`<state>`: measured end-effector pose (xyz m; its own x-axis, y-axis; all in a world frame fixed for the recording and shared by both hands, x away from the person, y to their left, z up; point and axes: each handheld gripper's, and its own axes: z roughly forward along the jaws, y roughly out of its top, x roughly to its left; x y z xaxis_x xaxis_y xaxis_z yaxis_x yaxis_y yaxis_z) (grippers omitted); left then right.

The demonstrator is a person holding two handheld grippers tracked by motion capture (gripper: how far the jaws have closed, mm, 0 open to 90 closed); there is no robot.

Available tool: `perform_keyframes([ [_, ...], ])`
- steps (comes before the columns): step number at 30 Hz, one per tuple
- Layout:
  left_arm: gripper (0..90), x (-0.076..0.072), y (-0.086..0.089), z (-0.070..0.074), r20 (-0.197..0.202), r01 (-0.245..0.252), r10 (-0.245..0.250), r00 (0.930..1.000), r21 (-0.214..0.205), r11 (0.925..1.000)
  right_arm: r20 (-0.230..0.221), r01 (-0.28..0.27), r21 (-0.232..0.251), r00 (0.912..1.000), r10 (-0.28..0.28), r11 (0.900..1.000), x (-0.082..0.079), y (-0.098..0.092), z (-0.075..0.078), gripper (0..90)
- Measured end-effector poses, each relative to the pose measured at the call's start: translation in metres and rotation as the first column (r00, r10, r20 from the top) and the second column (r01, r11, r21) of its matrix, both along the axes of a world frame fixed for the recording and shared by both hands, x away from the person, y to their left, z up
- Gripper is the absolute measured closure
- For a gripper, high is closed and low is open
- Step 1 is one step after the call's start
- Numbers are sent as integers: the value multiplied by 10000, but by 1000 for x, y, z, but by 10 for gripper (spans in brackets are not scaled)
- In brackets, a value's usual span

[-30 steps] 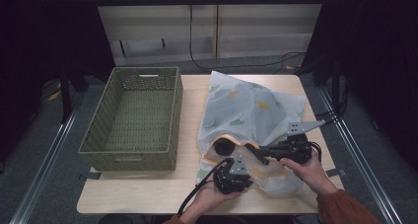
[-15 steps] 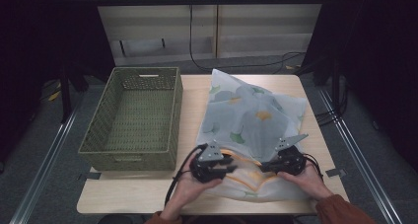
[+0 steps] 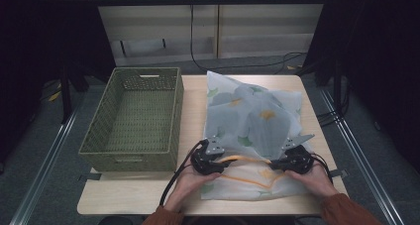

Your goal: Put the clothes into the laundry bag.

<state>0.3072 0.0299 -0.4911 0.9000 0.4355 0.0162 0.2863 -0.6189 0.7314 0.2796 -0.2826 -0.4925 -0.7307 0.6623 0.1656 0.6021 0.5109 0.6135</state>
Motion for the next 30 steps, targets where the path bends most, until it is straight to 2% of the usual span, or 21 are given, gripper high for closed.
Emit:
perform_keyframes([
  [2, 700, 0, -3, -5, 13, -75, 75, 10000, 227, 9997, 83, 152, -42, 9999, -152, 9999, 0, -3, 0, 878],
  [3, 819, 0, -4, -7, 124, -158, 155, 9998, 217, 9996, 37, 283, -77, 9996, -283, 9996, -1, -3, 0, 875],
  [4, 882, 0, -2, -5, -223, -85, 82, 9997, -105, 9999, 69, 247, -26, 9997, -247, 9997, 0, -4, 0, 869],
  [5, 892, -1, -1, -3, -360, 154, -169, 9992, -401, 9991, 53, 256, 24, 9997, -256, 9997, 0, -4, 0, 857],
  [6, 894, -6, 0, 0, -368, 405, -429, 9984, -623, 9972, 33, 267, 44, 9996, -267, 9996, -1, -3, 0, 839],
  [8, 895, -15, 2, 7, -271, 1124, -1145, 9931, -705, 9912, 11, 224, 202, 9997, -225, 9995, 0, -4, -1, 813],
  [9, 895, -18, 1, 8, -142, 1395, -1405, 9900, -559, 9886, 3, 253, 132, 9997, -253, 9996, 0, -4, -1, 797],
  [10, 895, -21, 0, 8, -149, 1497, -1496, 9886, 10, 9887, -17, 230, 191, 9997, -230, 9996, 0, -4, -1, 784],
  [11, 896, -20, -1, 4, -266, 1764, -1750, 9842, 657, 9821, -83, 173, 363, 9998, -170, 9992, 1, -6, -1, 770],
  [13, 895, -19, -3, -1, -396, 1729, -1708, 9845, 575, 9833, -117, 264, 275, 9996, -261, 9993, 1, -7, -1, 770],
  [14, 896, -17, -2, -2, -577, 1901, -1857, 9809, 843, 9781, -56, 304, 249, 9995, -302, 9992, 1, -9, -1, 762],
  [16, 896, -18, -2, -3, -481, 1897, -1863, 9813, 821, 9784, -47, 374, 163, 9993, -373, 9992, -1, -10, 0, 765],
  [17, 895, -19, -2, -1, -485, 1756, -1715, 9840, 995, 9794, -42, 434, 203, 9991, -433, 9989, -2, -12, 0, 766],
  [19, 892, -19, 0, -2, -412, 1664, -1632, 9857, 928, 9817, -43, 466, 270, 9989, -465, 9986, -4, -17, -1, 763],
  [20, 886, -19, 2, -1, -300, 1869, -1846, 9823, 1169, 9754, -56, 579, 271, 9983, -578, 9980, -7, -23, -1, 754],
  [23, 863, -20, 4, -1, -433, 1774, -1737, 9838, 1043, 9786, -54, 737, 248, 9973, -735, 9970, -10, -30, -1, 721],
  [24, 799, -18, 7, -2, -669, 1768, -1721, 9828, 739, 9815, -88, 1042, 296, 9945, -1040, 9941, -13, -39, 0, 695],
  [25, 780, -18, 7, -2, -669, 1768, -1721, 9828, 739, 9815, -88, 1042, 296, 9945, -1040, 9941, -13, -39, 0, 695],
  [27, 766, -17, 10, -3, -960, 1951, -1905, 9770, 411, 9799, -113, 1299, 292, 9915, -1297, 9911, -17, -45, 1, 694],
  [29, 699, -18, 11, -4, -969, 1879, -1842, 9781, 301, 9817, -89, 1219, 507, 9925, -1216, 9912, -19, -48, 1, 696],
  [30, 645, -19, 14, -2, -914, 1819, -1798, 9795, 156, 9832, 43, 1270, 847, 9918, -1278, 9883, -22, -50, 5, 661],
])
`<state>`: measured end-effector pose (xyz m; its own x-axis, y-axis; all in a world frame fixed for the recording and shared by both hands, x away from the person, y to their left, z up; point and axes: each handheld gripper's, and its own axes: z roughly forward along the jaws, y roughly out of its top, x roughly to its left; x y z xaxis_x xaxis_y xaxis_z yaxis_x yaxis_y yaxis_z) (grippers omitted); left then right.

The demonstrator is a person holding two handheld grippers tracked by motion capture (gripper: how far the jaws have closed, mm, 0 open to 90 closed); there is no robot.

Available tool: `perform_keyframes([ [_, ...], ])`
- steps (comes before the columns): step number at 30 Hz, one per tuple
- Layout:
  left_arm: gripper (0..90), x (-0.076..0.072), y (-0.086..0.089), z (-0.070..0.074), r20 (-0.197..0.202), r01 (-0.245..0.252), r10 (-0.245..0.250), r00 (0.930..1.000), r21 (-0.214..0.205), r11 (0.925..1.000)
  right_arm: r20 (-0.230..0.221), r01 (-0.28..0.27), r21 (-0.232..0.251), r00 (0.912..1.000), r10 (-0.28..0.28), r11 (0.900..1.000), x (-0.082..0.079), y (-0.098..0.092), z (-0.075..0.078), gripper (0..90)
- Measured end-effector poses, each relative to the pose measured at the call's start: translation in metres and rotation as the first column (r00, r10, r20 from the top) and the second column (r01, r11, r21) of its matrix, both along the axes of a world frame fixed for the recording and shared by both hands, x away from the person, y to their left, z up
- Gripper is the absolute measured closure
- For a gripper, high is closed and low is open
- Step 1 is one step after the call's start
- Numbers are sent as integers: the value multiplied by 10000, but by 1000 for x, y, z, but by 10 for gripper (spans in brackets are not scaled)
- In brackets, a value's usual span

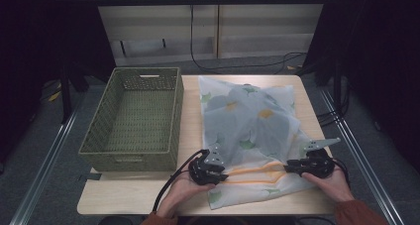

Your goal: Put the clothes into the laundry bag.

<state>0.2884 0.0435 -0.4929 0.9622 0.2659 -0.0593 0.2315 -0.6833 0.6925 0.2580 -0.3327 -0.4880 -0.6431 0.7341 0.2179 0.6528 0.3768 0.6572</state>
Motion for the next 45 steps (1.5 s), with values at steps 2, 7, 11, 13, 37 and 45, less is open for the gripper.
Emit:
perform_keyframes([
  [2, 574, -2, 3, 2, -176, -230, 219, 9996, -703, 9973, 450, 299, 479, 9985, -321, 9984, -3, -3, 6, 627],
  [7, 474, -6, 10, 8, -34, -610, 612, 9981, -1531, 9863, 1276, 826, 1422, 9867, -1010, 9864, -8, -10, 19, 618],
  [11, 436, -10, 17, 10, -2, -1087, 1106, 9939, -1863, 9765, 1698, 912, 1364, 9789, -1140, 9864, -12, -7, 24, 608],
  [13, 401, -13, 21, 10, 35, -1493, 1535, 9881, -2108, 9660, 1849, 887, 1371, 9762, -1135, 9866, -15, -4, 26, 602],
  [37, 228, -58, 81, 8, 236, -3675, 4204, 9070, -4430, 8178, 2972, 2405, 3332, 8908, -3436, 9117, -69, -37, 41, 285],
  [45, 191, -54, 86, 7, 182, -3875, 4360, 8998, -4260, 8175, 2842, 2394, 2961, 9021, -3246, 9247, -64, -35, 38, 311],
])
